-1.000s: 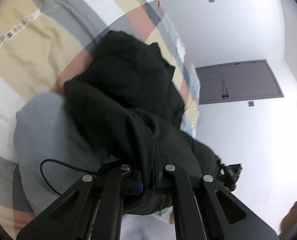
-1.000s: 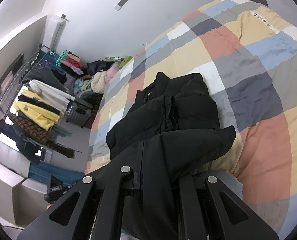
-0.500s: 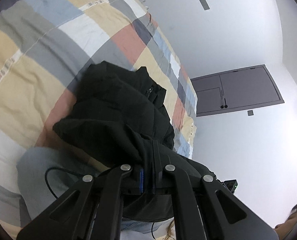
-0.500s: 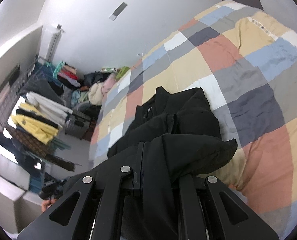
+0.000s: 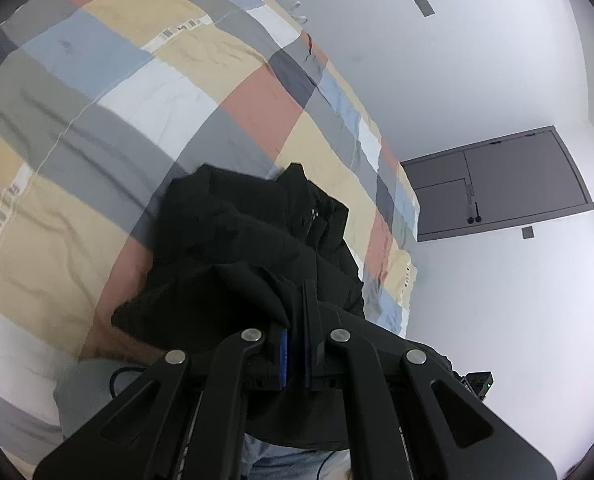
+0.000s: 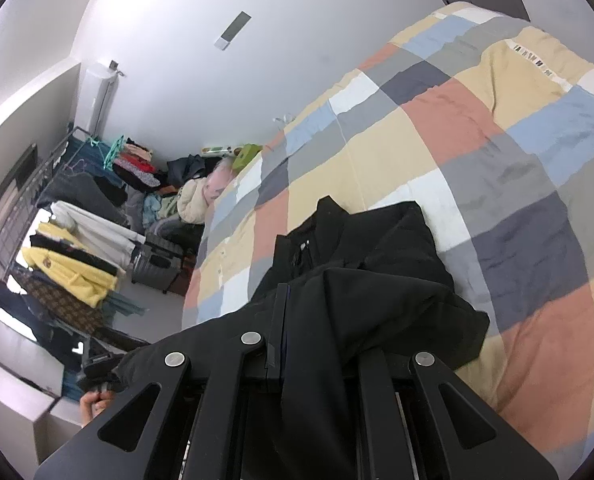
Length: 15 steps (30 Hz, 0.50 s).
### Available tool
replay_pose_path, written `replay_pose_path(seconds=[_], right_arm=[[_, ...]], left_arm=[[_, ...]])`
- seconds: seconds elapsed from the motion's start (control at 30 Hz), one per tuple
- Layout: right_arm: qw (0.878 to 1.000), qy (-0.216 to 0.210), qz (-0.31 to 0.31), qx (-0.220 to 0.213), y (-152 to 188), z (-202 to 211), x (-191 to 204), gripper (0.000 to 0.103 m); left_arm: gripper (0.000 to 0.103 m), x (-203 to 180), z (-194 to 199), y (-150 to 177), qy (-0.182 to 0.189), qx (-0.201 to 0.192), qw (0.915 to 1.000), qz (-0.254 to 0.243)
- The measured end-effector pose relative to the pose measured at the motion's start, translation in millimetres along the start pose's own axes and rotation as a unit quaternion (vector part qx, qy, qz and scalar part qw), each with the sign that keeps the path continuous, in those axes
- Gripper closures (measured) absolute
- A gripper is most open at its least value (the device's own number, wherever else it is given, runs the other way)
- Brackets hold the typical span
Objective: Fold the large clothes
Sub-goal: 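Lower the hem onto the collar and open both grippers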
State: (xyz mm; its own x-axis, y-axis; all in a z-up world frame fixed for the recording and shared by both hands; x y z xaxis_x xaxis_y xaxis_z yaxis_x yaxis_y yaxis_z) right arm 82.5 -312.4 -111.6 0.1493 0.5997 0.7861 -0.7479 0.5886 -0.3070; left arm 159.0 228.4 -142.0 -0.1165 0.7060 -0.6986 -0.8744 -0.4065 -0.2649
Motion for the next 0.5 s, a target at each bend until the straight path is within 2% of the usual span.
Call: replay_pose_path(seconds=[0.07,0.17,0.27,0.33,0.5], right_arm=[[1.000,-0.001,-0.005,0.003,-11.9,-10.6,0.3,0.096],[1.000,0.001,-0.020,0.015,-36.5,-35.3,1.0,0.096],[0.999,0.022,-0.026,0.024,-61.1,-62.6,2.5,0.096],[0.998,0.029,-0.036,0.031,-74.7,-80.9,0.8,0.096],[0.994,0.079,-0.056,0.046,-107.1,-144.3,-8.3,0.096]], left_arm=[[0.098,-1.6,-7.2,-12.9,-0.007,0.000,1.0000,0.001],[0.098,-4.6,-24.5,-37.9,-0.036,-0.003,0.9993,-0.001],[0.098,-5.4,-43.6,-62.4,-0.063,-0.005,0.9979,-0.011],[0.098,-0.3,-58.1,-77.5,-0.078,-0.004,0.9969,-0.004],[0.098,12.7,-101.0,-111.0,-0.126,0.001,0.9919,0.012]])
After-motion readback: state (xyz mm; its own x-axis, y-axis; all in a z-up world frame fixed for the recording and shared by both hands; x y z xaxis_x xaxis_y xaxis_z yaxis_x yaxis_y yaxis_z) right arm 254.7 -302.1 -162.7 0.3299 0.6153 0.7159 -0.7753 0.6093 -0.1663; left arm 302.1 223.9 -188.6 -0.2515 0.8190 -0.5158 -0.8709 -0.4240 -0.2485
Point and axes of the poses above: each gripper's, at about its wrist camera, not at the fingertips, and z roughly against the way its jaws point, x to its left, y to its underside, the point moved 2 cm from there along -z, roughly the way its jaws point, and after that the axes turned 8 degrees about -z, right-handed, at the moved point
